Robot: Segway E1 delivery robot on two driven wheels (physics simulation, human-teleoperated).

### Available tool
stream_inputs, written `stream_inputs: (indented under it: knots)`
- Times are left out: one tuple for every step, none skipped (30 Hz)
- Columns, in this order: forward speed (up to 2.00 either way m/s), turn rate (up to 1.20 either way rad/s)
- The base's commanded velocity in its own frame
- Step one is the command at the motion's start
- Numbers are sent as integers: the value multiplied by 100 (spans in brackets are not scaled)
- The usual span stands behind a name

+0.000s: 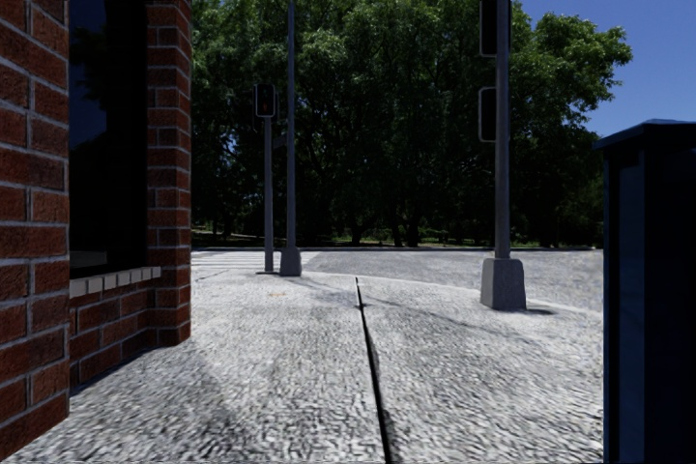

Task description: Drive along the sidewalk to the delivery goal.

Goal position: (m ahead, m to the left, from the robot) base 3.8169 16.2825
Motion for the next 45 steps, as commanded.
stream_inputs:
  knots:
    - [200, 0]
    - [200, 0]
    - [200, 0]
    - [200, 0]
    - [200, 0]
    - [200, 0]
    - [200, 0]
    - [200, 0]
    - [200, 0]
    - [200, 0]
    - [200, 0]
    - [200, 0]
    - [200, 0]
    - [200, 0]
    - [200, 0]
    - [200, 0]
    - [200, 0]
    - [200, 0]
    - [200, 0]
    - [200, 3]
    - [200, 11]
    - [200, 17]
    - [200, 26]
    - [200, 36]
    - [198, 38]
    - [198, 38]
    - [181, 43]
    - [165, 50]
    - [161, 55]
    - [160, 57]
    - [159, 58]
    - [159, 59]
    - [159, 60]
    - [159, 60]
    - [159, 60]
    - [159, 60]
    - [159, 60]
    - [159, 60]
    - [159, 60]
    - [159, 60]
    - [159, 60]
    - [159, 60]
    - [159, 60]
    - [159, 60]
    - [159, 60]
